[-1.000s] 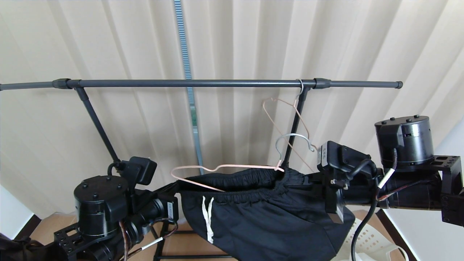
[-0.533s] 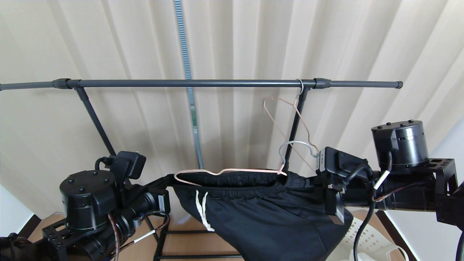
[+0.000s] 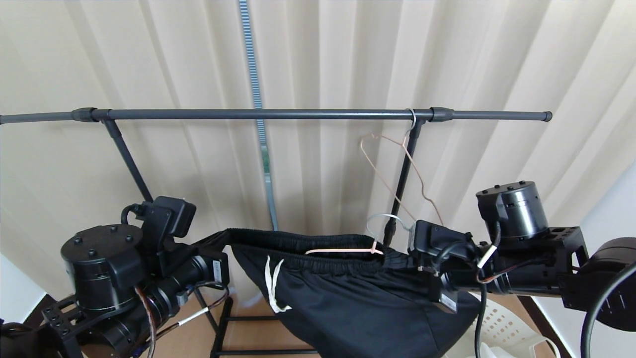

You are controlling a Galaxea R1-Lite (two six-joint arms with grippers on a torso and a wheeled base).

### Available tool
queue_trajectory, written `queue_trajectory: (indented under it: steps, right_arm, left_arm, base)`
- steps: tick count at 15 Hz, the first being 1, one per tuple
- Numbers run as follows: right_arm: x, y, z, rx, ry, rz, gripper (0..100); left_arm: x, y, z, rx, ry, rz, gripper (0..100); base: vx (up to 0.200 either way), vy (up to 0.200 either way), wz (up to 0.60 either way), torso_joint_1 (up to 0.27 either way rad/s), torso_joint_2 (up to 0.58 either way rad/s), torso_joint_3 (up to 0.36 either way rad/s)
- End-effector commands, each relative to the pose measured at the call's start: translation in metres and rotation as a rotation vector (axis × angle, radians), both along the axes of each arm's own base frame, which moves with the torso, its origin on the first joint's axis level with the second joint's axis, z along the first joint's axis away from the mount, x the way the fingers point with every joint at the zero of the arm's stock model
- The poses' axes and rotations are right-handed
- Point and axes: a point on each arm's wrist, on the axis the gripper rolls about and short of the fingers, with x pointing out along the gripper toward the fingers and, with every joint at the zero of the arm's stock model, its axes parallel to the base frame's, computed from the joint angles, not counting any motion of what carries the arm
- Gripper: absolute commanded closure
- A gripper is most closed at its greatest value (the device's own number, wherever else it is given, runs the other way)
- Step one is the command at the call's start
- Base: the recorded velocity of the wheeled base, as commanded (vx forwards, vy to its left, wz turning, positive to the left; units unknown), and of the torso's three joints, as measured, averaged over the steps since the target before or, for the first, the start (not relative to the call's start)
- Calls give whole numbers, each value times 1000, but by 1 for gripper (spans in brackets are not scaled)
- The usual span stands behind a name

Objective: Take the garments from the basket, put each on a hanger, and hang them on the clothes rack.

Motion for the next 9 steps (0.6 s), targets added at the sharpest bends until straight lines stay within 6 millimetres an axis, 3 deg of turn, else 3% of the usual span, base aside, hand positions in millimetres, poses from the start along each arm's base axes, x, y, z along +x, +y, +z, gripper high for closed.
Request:
queue_trajectory:
  steps: [1, 6, 9]
  right_arm:
    - [2, 3, -6, -18, 15, -3, 100]
    - [6, 5, -13, -63, 12, -30, 100]
    - [12, 6, -14, -90, -11, -77, 100]
  left_arm:
    - [2, -2, 7, 3, -32, -3, 100]
    - [8, -9, 34, 41, -65, -28, 100]
    - [-2, -23, 55, 55, -39, -97, 100]
  base:
    - [0, 0, 0, 0, 0, 0]
    - [0, 0, 0, 0, 0, 0]
    - [0, 0, 0, 0, 0, 0]
